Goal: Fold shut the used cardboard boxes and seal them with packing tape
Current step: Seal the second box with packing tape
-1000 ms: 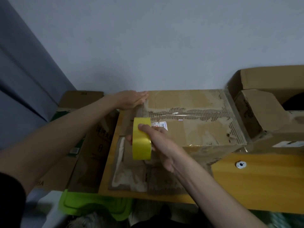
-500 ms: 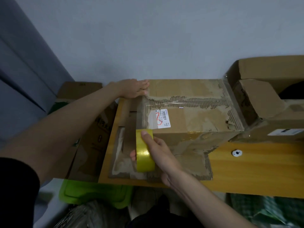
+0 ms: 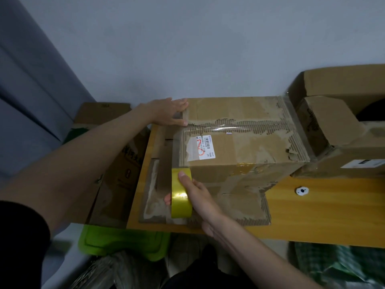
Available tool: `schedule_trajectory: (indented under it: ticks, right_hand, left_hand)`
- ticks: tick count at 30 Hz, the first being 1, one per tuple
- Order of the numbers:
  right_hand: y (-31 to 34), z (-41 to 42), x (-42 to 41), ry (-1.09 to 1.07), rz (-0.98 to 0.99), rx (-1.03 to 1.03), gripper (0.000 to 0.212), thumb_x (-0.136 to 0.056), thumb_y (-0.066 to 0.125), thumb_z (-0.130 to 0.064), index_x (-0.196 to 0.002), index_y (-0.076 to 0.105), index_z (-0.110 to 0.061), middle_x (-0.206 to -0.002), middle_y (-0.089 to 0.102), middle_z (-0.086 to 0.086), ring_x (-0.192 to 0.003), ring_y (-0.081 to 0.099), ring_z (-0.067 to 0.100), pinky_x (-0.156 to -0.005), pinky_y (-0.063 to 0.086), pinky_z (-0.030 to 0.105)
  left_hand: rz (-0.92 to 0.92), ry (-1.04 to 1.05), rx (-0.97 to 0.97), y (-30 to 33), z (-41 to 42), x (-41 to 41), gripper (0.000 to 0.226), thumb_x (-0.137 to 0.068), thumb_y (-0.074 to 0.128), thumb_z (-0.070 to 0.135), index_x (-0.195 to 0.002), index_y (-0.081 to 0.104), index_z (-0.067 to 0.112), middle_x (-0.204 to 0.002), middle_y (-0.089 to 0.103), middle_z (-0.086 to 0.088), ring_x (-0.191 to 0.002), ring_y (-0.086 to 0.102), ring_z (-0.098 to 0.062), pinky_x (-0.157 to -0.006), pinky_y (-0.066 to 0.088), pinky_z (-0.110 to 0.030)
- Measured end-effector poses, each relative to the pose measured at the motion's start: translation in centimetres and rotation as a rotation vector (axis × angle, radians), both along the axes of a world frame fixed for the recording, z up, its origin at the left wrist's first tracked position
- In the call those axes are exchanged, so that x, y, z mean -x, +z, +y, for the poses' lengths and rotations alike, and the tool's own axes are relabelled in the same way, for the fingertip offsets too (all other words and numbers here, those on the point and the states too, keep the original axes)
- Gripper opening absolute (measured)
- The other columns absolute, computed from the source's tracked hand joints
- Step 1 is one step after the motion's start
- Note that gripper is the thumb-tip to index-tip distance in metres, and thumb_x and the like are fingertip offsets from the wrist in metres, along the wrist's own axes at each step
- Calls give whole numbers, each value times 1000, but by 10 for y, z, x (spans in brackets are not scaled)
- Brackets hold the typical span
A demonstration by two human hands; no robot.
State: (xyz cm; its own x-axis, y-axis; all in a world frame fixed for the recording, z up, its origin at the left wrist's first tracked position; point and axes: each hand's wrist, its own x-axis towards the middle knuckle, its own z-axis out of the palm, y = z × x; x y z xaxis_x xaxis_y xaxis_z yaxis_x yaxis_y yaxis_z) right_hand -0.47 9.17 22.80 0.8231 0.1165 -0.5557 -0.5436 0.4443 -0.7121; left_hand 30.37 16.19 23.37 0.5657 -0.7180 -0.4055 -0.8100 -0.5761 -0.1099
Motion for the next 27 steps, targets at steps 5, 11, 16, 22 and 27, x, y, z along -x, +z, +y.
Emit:
schedule_trajectory:
  ticks: [5, 11, 16, 22, 27]
  right_hand:
    - [-7, -1, 0, 40, 10, -13, 38, -103, 45, -50, -118, 58, -17, -92, 75, 13, -85, 72, 18, -71, 57, 22]
    - [-19, -6, 3, 109, 4, -28, 41, -103, 46, -49, -126, 58, -18, -96, 75, 14, -89, 72, 19, -81, 57, 30]
    - [-27, -20, 5, 98, -15, 19, 39, -102, 52, -42, -127, 55, -13, -85, 73, 14, -74, 71, 21, -69, 56, 30]
    - [-26, -38, -13, 88, -71, 140, 45, -104, 49, -38, -126, 52, 1, -76, 71, 15, -63, 68, 22, -60, 56, 28]
    - [-33, -39, -21, 17, -89, 188, 37, -103, 50, -37, -124, 52, -7, -73, 71, 14, -64, 67, 22, -68, 53, 37]
  left_hand:
    - [-44, -32, -24, 0, -1, 5, 94, -93, 25, 73, -159, -7, 16, -167, -12, -1, -155, -2, -14, -123, -1, -37]
    - [-35, 54, 92, -8, 6, 48, 74, -105, 16, 53, -158, -13, 9, -165, -20, -8, -154, -11, -18, -126, 1, -42]
    - [70, 86, 287, -23, 22, 120, 94, -96, 24, 72, -157, -18, 14, -164, -27, -3, -149, -25, -11, -121, -11, -32]
    - [48, 120, 267, -25, 7, 130, 128, -75, 36, 92, -156, -21, 11, -162, -31, -2, -149, -27, -10, -122, -12, -32]
    - [-5, 103, 195, -32, -13, 114, 129, -71, 18, 99, -156, -20, 9, -164, -28, -5, -151, -24, -14, -126, -4, -40]
